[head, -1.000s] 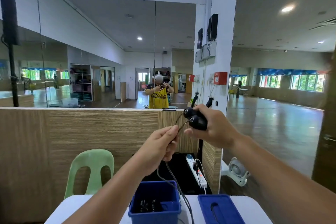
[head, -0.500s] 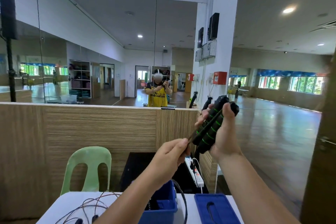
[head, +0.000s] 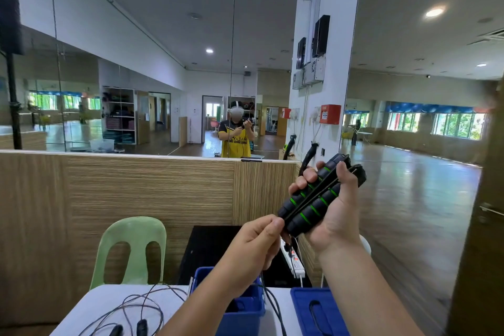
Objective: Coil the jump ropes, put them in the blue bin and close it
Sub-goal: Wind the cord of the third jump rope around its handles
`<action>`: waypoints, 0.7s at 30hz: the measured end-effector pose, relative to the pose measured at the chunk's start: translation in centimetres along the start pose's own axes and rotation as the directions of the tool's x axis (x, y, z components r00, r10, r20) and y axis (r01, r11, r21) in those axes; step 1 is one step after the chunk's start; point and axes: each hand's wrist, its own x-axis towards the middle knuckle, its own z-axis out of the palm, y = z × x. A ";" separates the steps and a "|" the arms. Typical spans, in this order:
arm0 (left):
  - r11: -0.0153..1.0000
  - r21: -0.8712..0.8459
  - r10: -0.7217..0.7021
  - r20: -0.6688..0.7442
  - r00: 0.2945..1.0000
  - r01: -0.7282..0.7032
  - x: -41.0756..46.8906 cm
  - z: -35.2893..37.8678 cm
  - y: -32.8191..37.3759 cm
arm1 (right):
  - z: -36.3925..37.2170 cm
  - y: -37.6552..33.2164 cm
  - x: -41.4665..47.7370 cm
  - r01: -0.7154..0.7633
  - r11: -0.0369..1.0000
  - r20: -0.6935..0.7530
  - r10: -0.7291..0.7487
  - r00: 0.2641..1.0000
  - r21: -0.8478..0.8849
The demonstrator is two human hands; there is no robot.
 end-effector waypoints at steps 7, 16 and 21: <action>0.997 -0.061 -0.051 0.073 0.996 0.055 -0.7 0.0 -1.3 | 0.2 0.7 -0.4 -0.039 0.987 -0.070 0.050 0.996 0.153; 0.993 0.051 -0.111 0.141 0.984 0.105 0.1 -0.5 -1.6 | 0.2 1.8 -1.2 -0.048 0.956 -0.121 0.086 0.989 0.289; 0.932 0.284 -0.282 0.175 0.943 0.226 1.5 -2.7 -1.6 | -0.3 2.1 -2.0 -0.073 0.962 -0.124 0.109 0.986 0.263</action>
